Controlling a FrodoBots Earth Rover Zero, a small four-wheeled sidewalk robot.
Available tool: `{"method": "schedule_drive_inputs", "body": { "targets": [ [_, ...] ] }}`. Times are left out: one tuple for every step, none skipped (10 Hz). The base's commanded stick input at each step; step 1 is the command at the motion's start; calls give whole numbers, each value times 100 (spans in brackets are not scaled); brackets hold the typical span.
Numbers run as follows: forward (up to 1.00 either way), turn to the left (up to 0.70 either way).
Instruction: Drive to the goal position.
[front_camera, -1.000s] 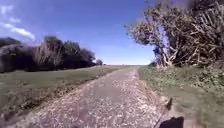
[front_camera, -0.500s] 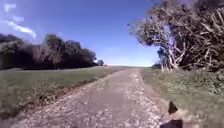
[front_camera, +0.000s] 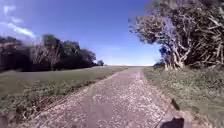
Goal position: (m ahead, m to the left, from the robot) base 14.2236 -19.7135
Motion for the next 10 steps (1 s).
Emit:
{"method": "schedule_drive_inputs", "body": {
  "targets": [
    [100, 0],
    [100, 0],
    [100, 0],
    [100, 0],
    [100, 0],
    [100, 0],
    [100, 0],
    [100, 0],
    [100, 0],
    [100, 0]
  ]
}}
